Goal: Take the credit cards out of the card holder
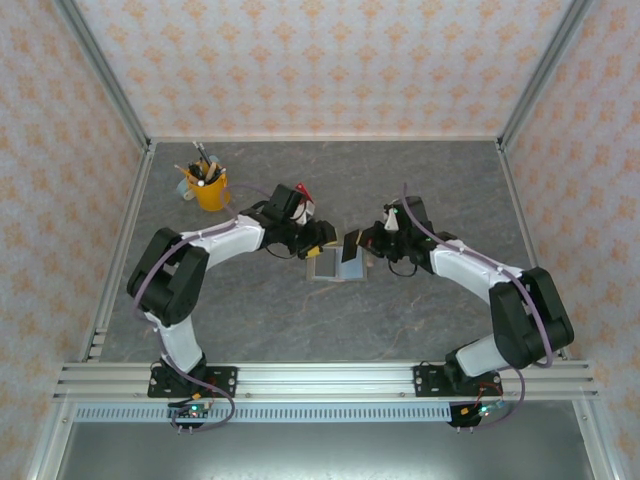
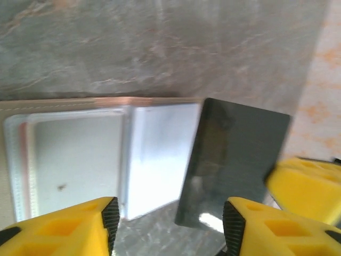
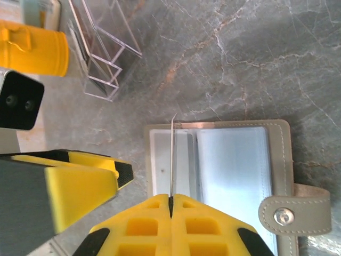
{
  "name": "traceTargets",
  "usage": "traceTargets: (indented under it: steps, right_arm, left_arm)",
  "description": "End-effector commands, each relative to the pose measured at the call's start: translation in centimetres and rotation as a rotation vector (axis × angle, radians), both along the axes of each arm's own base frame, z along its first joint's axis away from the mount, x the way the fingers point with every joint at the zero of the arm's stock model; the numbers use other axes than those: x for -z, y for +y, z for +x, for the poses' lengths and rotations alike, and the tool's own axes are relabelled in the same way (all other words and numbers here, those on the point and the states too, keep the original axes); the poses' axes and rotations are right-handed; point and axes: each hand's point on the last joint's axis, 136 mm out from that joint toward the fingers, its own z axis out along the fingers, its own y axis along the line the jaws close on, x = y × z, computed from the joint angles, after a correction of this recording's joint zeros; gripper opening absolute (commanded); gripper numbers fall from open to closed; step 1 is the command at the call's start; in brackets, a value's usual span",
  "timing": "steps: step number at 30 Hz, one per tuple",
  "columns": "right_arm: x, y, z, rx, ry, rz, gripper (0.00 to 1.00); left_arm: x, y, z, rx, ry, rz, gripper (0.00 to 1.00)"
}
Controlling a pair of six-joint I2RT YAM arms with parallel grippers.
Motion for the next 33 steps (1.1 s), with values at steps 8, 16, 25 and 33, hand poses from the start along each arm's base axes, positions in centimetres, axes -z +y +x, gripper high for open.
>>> traceTargets:
  steps: [8, 16, 25, 33]
  right_arm:
    - [-6.0, 1.8, 1.2, -0.04, -0.097, 0.305, 0.0]
    - [-6.4, 2.1, 1.1, -0.049, -0.094, 0.335, 0.01]
    - [-5.0, 1.8, 1.1, -0.038, -0.061, 0.291, 0.02]
    - [-1.7, -1.8, 0.8, 0.064, 0.048, -0.013, 0.46]
  left_arm:
    - [-5.0, -2.3, 1.0, 0.013, -0.067, -0.299, 0.75]
    - [-7.4, -2.8, 1.4, 0.023, -0.112, -0.387, 0.71]
    - [-7.9, -2.2, 1.6, 0.005, -0.139, -0.393, 0.28]
    - [-4.5, 1.3, 0.7, -0.023, -0.098, -0.057, 0.0]
